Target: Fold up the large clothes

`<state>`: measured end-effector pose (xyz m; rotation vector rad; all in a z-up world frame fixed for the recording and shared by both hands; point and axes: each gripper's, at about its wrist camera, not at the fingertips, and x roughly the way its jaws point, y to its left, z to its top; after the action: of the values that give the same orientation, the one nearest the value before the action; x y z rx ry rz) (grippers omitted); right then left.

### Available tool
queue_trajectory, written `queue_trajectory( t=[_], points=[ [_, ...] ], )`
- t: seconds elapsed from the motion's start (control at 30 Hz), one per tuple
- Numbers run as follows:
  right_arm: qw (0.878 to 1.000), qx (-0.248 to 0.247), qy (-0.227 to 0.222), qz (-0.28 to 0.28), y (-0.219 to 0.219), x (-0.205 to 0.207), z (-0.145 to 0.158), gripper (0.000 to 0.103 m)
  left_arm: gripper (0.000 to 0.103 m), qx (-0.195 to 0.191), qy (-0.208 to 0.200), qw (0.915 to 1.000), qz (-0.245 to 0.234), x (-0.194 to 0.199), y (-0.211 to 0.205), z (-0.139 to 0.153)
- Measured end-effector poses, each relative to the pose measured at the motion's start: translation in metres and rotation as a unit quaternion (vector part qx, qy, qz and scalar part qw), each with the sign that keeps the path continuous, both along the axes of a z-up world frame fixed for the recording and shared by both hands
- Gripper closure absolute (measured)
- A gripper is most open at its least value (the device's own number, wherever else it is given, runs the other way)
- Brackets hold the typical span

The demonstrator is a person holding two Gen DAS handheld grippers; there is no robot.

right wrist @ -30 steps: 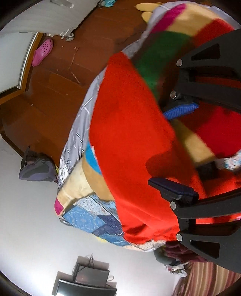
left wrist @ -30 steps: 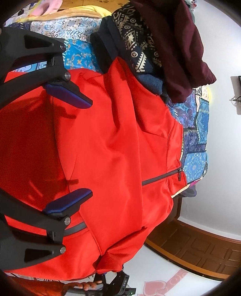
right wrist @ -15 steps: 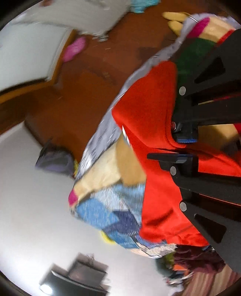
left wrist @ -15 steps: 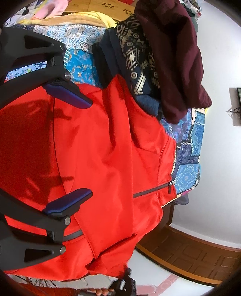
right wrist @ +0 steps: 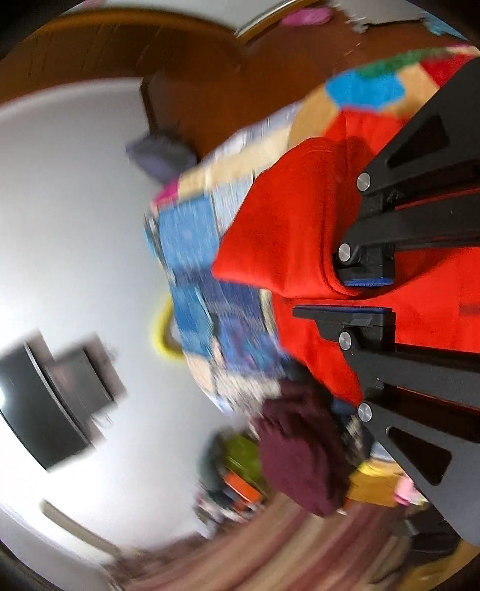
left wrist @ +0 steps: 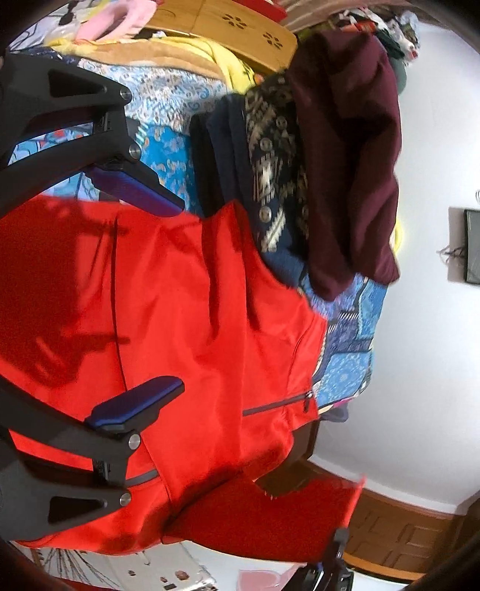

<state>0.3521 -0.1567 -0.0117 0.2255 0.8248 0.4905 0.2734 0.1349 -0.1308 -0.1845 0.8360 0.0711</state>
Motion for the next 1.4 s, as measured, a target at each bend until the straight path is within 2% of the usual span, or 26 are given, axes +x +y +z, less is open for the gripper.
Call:
queue_trajectory(
  t=[0.07, 0.17, 0.27, 0.4, 0.53, 0.63, 0.7, 0.8, 0.87, 1.03, 1.17, 1.23, 1.33, 1.4],
  points=[
    [0.999, -0.011, 0.019, 0.038, 0.033, -0.001, -0.013, 0.096, 0.015, 0.000, -0.004, 1.0000, 0.009, -0.006, 0.008, 0.001],
    [0.992, -0.055, 0.062, 0.098, 0.087, -0.007, -0.052, 0.096, 0.015, -0.004, -0.006, 0.9996, 0.028, -0.017, 0.028, 0.001],
    [0.976, -0.105, 0.117, 0.152, 0.122, -0.018, -0.101, 0.096, 0.015, -0.007, -0.003, 0.9990, 0.043, -0.024, 0.043, -0.002],
    [0.946, -0.165, 0.191, 0.201, 0.147, -0.034, -0.163, 0.096, 0.015, -0.014, 0.007, 0.9980, 0.061, -0.035, 0.059, -0.011],
    [0.927, -0.195, 0.234, 0.217, 0.146, -0.041, -0.185, 0.095, 0.015, -0.014, 0.017, 0.9975, 0.067, -0.037, 0.063, -0.019],
    [0.920, -0.191, 0.254, 0.228, 0.139, -0.044, -0.178, 0.089, 0.015, -0.014, 0.022, 0.9976, 0.064, -0.035, 0.060, -0.021],
    [0.920, -0.183, 0.256, 0.232, 0.128, -0.045, -0.169, 0.077, 0.015, -0.012, 0.023, 0.9980, 0.057, -0.030, 0.054, -0.021],
    [0.930, -0.179, 0.228, 0.226, 0.115, -0.049, -0.149, 0.069, 0.015, -0.005, 0.023, 0.9988, 0.043, -0.025, 0.043, -0.020],
    [0.937, -0.175, 0.207, 0.218, 0.103, -0.048, -0.132, 0.067, 0.015, -0.003, 0.024, 0.9991, 0.034, -0.019, 0.036, -0.019],
    [0.963, -0.172, 0.134, 0.158, 0.053, -0.042, -0.093, 0.065, 0.015, 0.006, 0.028, 0.9995, -0.013, 0.003, 0.003, -0.019],
    [0.976, -0.188, 0.072, 0.086, 0.012, -0.038, -0.077, 0.048, 0.015, 0.019, 0.045, 0.9974, -0.052, 0.022, -0.021, -0.026],
    [0.978, -0.193, 0.059, 0.054, -0.002, -0.036, -0.074, 0.047, 0.016, 0.028, 0.052, 0.9957, -0.071, 0.033, -0.033, -0.031],
    [0.973, -0.228, 0.036, 0.002, -0.026, -0.033, -0.077, 0.047, 0.026, 0.020, 0.078, 0.9928, -0.089, 0.050, -0.047, -0.043],
    [0.968, -0.246, 0.042, -0.017, -0.041, -0.032, -0.086, 0.047, 0.032, 0.014, 0.095, 0.9907, -0.096, 0.062, -0.054, -0.052]
  ],
)
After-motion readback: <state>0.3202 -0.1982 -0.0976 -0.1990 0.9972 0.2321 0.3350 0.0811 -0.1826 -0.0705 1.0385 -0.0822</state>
